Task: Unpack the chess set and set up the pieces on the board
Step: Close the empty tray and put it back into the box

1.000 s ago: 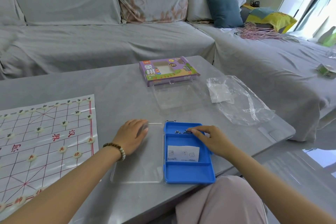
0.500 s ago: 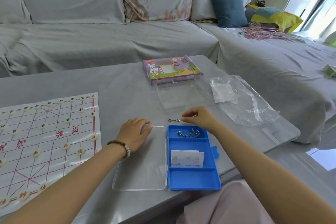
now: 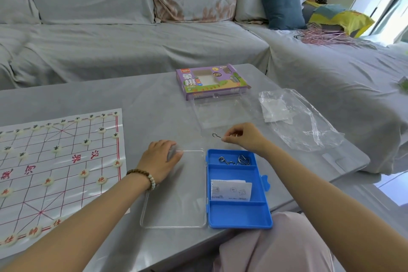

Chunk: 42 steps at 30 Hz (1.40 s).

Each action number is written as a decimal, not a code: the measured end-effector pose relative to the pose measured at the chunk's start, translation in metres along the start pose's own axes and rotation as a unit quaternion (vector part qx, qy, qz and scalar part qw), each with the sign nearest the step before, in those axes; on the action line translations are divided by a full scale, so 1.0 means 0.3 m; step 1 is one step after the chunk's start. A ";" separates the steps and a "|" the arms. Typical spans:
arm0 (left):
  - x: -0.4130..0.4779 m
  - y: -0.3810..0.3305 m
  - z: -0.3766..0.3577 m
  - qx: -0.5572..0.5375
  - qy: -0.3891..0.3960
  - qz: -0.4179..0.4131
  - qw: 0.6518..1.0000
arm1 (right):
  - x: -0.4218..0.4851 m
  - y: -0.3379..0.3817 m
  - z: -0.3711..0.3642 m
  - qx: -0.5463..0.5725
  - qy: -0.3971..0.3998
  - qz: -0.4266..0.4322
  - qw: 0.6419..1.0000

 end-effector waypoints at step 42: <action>-0.160 -0.357 0.006 -0.361 0.100 -0.021 0.927 | -0.357 -0.067 -0.171 0.519 -0.103 -0.059 0.846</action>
Point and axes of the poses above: each hand's wrist, its own x-axis towards the middle knuckle, its own z-axis out of the back of the hand, y = z × x, the point moved 3 cm from there along x, towards the middle knuckle, and after that the axes turned 8 degrees about y, right-handed, at the moved point
